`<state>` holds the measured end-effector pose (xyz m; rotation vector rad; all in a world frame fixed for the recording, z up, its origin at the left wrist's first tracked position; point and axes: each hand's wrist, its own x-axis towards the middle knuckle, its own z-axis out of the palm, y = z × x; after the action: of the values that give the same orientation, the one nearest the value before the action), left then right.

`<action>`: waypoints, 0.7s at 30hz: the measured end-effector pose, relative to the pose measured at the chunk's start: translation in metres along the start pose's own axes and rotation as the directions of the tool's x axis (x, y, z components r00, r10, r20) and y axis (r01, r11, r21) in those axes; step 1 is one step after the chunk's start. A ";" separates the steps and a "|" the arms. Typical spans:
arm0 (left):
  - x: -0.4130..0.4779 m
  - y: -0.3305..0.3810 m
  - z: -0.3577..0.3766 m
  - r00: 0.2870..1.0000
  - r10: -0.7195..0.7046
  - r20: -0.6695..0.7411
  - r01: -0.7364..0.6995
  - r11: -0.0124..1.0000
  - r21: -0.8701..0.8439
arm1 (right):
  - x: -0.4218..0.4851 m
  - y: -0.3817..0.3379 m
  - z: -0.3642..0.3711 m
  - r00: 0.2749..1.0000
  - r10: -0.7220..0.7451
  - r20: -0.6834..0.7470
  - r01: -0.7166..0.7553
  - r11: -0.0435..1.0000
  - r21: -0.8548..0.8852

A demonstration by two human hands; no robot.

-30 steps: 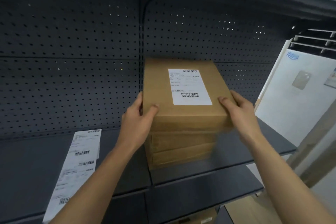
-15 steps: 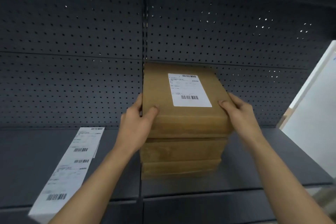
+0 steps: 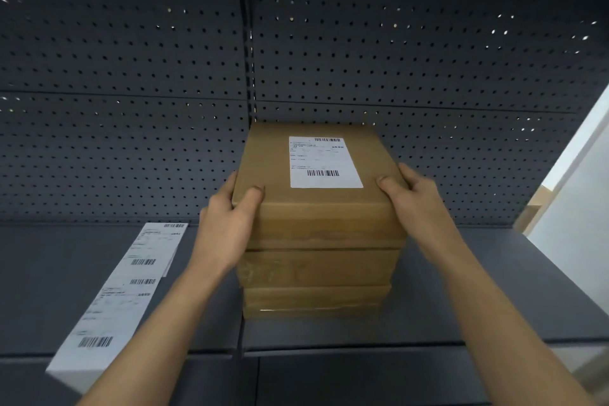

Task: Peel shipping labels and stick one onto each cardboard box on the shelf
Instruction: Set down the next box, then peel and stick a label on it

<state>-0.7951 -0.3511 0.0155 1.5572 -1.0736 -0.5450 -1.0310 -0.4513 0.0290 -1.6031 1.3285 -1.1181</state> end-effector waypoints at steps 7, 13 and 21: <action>0.001 0.008 -0.004 0.998 -0.058 0.012 0.057 0.998 0.033 | 0.008 0.003 -0.003 0.999 0.015 0.036 -0.014 0.999 -0.031; 0.008 0.019 -0.011 0.987 -0.145 0.065 0.138 0.986 0.097 | -0.001 -0.006 -0.005 0.999 -0.010 0.040 0.013 0.996 -0.089; -0.003 0.029 -0.027 0.993 -0.039 -0.115 0.065 0.971 0.232 | -0.023 -0.035 0.009 0.878 -0.478 0.028 0.434 0.770 -0.468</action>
<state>-0.7847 -0.3336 0.0495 1.8050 -1.0446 -0.3721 -1.0132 -0.4229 0.0554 -2.3536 1.3712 -1.2262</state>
